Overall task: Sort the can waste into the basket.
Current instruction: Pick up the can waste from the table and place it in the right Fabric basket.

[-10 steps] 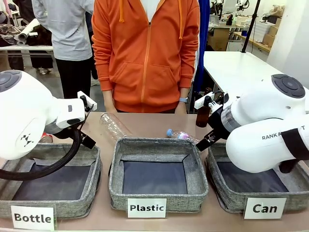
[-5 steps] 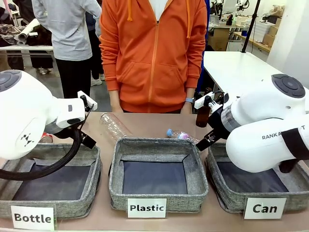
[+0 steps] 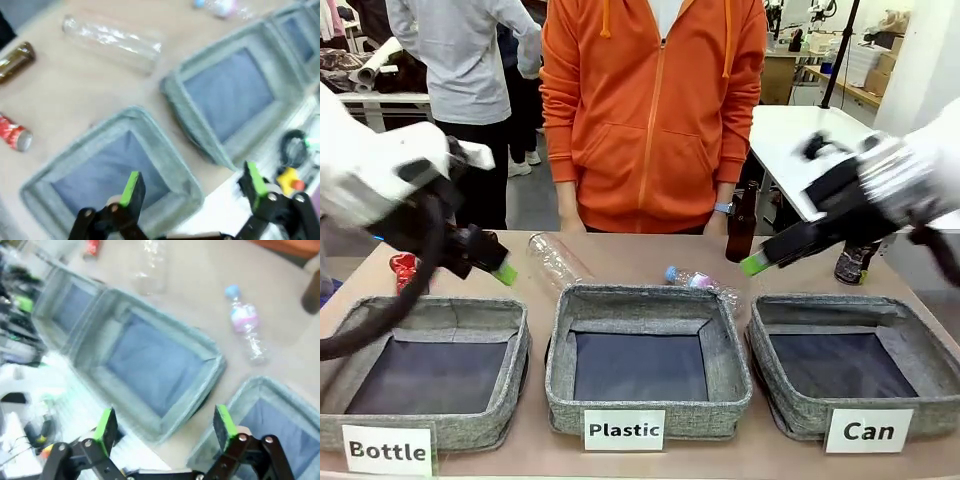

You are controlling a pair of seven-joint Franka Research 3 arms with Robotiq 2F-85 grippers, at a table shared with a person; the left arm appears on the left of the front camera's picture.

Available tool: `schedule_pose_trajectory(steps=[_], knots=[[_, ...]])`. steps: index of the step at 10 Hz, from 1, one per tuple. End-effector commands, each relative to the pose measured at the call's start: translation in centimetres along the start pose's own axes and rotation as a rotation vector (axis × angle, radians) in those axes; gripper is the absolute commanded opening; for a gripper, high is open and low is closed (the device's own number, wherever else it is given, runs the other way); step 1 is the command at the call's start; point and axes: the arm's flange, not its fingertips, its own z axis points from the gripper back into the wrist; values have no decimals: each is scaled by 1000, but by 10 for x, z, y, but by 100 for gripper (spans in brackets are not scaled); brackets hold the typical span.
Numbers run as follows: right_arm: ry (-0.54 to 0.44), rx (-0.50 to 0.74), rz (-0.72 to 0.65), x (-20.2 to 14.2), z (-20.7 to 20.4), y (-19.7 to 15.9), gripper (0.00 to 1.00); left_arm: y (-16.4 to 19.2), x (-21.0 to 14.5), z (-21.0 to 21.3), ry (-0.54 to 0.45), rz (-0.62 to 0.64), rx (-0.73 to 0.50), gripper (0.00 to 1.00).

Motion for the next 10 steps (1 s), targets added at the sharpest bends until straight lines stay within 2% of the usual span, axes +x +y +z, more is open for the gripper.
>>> schedule_pose_trajectory(steps=[1,3,5,6,7,9,10], knots=[[-84,128,-132,-27,64,-47,100,48,-27,50,-37,73,-146,100],[-242,226,-293,-76,107,-108,100,121,-60,87,-165,232,-336,100],[-401,287,-462,-121,134,-164,100,199,-104,99,-326,451,-517,100],[-484,306,-509,-140,143,-187,100,236,-125,97,-416,626,-523,100],[-535,299,-586,-158,148,-212,100,260,-148,78,-462,724,-606,100],[-569,262,-675,-179,145,-237,100,269,-167,53,-515,853,-631,100],[-581,259,-717,-186,140,-240,100,271,-175,57,-540,896,-620,100]])
